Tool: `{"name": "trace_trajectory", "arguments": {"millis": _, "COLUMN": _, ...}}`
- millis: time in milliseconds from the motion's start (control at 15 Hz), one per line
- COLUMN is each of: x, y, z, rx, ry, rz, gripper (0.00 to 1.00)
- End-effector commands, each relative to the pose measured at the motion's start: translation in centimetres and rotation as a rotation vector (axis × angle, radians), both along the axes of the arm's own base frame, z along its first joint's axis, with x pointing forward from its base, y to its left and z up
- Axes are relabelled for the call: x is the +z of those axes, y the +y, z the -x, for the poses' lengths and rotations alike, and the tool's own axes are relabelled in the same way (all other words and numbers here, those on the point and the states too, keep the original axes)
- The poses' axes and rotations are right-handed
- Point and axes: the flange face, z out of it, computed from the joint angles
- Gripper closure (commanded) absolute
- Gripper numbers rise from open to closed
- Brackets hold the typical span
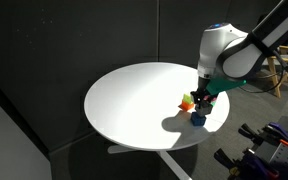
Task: Pick up the gray block and put it on the blue block
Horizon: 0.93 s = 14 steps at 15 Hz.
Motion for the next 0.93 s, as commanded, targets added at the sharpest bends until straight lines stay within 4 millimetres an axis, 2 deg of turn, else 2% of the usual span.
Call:
{"name": "trace_trajectory", "arguments": {"millis": 0, "x": -0.1, "y": 0.1, "z": -0.9, "rx": -0.026, "ry": -0.014, "rz": 0.000, "gripper": 0.73}}
{"name": "trace_trajectory", "arguments": {"millis": 867, "x": -1.8, "y": 0.4, "z": -1.7, "rx": -0.029, "ry": -0.006, "rz": 0.000, "gripper": 0.73}}
